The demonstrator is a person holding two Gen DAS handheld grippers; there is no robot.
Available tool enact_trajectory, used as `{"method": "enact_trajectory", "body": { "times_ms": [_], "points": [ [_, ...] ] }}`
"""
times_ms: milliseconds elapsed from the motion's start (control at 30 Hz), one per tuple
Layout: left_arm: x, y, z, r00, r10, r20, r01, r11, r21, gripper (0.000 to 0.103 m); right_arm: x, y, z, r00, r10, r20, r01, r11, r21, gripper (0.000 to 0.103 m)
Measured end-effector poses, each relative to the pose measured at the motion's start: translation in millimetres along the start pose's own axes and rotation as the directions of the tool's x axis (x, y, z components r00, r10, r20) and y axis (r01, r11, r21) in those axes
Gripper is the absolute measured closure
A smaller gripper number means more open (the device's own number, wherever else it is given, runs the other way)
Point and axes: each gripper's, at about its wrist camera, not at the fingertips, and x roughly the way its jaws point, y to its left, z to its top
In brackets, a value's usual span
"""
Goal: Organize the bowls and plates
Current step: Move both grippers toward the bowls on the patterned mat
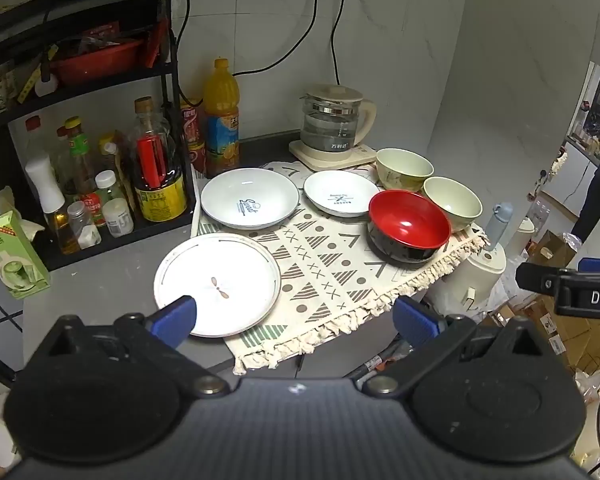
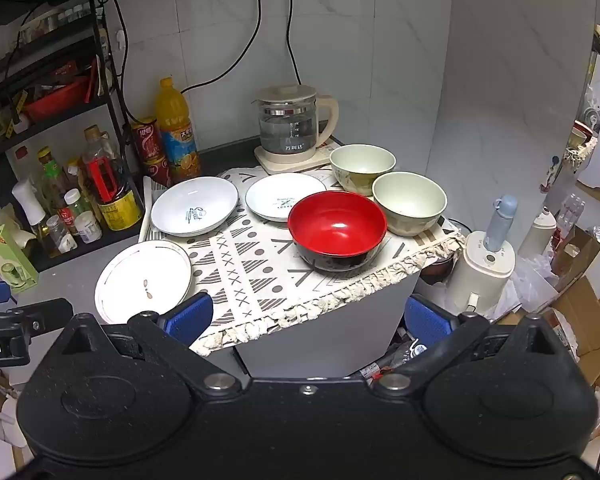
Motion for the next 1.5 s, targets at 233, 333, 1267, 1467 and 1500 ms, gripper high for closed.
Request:
{"method": "enact_trajectory", "body": {
  "times_ms": [233, 333, 1267, 1467, 1500],
  "points": [
    [-3.2, -6.4, -2.9, 1.0, 0.0, -0.004, 0.0, 1.0, -0.004, 0.0, -0.4, 0.9, -0.8, 1.0, 0.004, -0.009, -0.004, 1.0, 0.004, 0.0],
    [-2.2, -3.7, -2.0, 1.0, 0.0, -0.004, 0.0, 1.0, -0.011, 0.0, -7.5, 6.2, 2.0, 1.0, 0.006, -0.005, -0.006, 1.0, -0.001, 0.0],
    [-19.7, 7.7, -6.2, 1.0, 0.017, 0.014, -0.016, 0.998, -0.057, 0.0, -19.5, 11.4, -3.7, 0.999, 0.033, 0.007, -0.033, 0.998, -0.053, 0.0],
    [-22.4, 9.1, -6.6, 1.0, 0.018, 0.017, -0.017, 0.998, -0.056, 0.0, -19.7, 10.9, -4.9, 0.999, 0.037, 0.002, -0.037, 0.998, -0.051, 0.0],
    [-23.6, 8.6, -7.7, 1.0, 0.017, 0.019, -0.016, 0.998, -0.054, 0.0, -19.8, 11.0, -5.6, 0.999, 0.037, 0.001, -0.037, 0.998, -0.051, 0.0]
  ]
}}
